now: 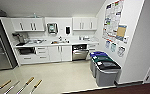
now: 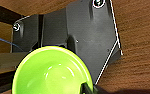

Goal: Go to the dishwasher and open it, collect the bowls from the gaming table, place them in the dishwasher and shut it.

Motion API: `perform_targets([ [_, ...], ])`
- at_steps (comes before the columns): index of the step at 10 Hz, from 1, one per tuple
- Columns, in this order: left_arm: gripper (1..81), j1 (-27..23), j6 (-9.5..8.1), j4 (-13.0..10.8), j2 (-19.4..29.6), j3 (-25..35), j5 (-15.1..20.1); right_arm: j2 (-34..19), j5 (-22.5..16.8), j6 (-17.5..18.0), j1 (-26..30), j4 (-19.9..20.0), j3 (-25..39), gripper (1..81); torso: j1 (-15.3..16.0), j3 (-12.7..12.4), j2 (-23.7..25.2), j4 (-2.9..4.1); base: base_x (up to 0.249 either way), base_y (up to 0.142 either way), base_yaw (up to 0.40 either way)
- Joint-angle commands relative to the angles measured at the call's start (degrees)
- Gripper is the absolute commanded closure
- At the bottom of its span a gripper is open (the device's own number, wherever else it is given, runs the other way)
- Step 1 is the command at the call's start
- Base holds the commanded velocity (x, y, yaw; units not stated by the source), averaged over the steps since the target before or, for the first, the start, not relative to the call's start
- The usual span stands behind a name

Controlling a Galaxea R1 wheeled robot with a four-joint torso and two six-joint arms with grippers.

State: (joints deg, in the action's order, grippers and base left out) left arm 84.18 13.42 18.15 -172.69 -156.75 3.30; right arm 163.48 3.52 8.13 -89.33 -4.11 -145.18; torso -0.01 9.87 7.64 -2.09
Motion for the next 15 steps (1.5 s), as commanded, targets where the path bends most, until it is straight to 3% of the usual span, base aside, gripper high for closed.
perform_targets([
  [1, 81.1, -2.92, 0.2, -0.4, 0.33, 0.04, 3.82, -0.67, -2.82, -0.22, 2.53, -0.37, 0.26, 81.1, 0.01, 0.0, 0.0, 0.0, 0.205, 0.0, 0.0],
  [15, 81.1, -2.83, 0.2, -1.28, 0.5, 0.04, 3.73, -0.59, -3.17, -0.31, 2.88, -0.37, 0.26, 81.1, 0.01, 0.0, 0.0, 0.0, 0.205, 0.0, 0.0],
])
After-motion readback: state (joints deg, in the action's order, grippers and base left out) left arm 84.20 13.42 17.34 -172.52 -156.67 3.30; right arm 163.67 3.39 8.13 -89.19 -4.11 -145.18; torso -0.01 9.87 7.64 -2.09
